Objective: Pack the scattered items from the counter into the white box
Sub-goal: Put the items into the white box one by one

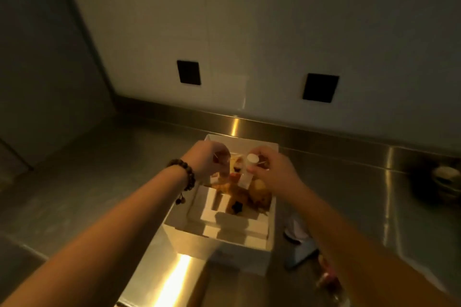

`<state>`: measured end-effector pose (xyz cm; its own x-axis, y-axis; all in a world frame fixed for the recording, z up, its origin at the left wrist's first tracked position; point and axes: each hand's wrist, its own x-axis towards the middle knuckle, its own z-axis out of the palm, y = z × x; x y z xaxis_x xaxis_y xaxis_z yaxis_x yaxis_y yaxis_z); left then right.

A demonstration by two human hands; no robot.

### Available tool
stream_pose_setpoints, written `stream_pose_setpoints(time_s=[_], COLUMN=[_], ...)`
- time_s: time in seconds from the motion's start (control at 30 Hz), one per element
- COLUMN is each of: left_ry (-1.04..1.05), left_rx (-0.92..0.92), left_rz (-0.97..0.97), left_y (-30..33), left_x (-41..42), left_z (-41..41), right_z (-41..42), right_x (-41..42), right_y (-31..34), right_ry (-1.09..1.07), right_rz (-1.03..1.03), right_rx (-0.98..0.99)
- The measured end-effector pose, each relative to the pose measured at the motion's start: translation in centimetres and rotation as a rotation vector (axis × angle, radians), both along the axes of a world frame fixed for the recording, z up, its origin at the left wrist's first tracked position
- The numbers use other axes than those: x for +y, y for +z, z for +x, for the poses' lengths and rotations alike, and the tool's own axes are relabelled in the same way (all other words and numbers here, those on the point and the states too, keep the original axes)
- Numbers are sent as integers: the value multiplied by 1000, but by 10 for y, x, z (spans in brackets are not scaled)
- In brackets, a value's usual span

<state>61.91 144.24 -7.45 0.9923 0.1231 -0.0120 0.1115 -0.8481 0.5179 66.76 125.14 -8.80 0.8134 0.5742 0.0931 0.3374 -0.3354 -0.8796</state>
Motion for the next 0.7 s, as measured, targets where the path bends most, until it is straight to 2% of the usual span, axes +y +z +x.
stream_pose_setpoints(time_s=[0.17,0.3,0.57,0.7], left_ry=[-120,-214,-259,-238], left_rx=[188,193,367,419], left_rz=[83,191,277,272], left_y=[-48,-62,-67,-74], left_x=[32,32,19,15], left_z=[17,30,35,32], right_z=[-4,-6,-5,-5], right_x=[46,63,79,80], right_y=[-44,-61,-79,-82], right_ry=[-112,-141,-166,-167], right_rz=[-169,-256,-461,-502], right_rx=[75,143,-1,-75])
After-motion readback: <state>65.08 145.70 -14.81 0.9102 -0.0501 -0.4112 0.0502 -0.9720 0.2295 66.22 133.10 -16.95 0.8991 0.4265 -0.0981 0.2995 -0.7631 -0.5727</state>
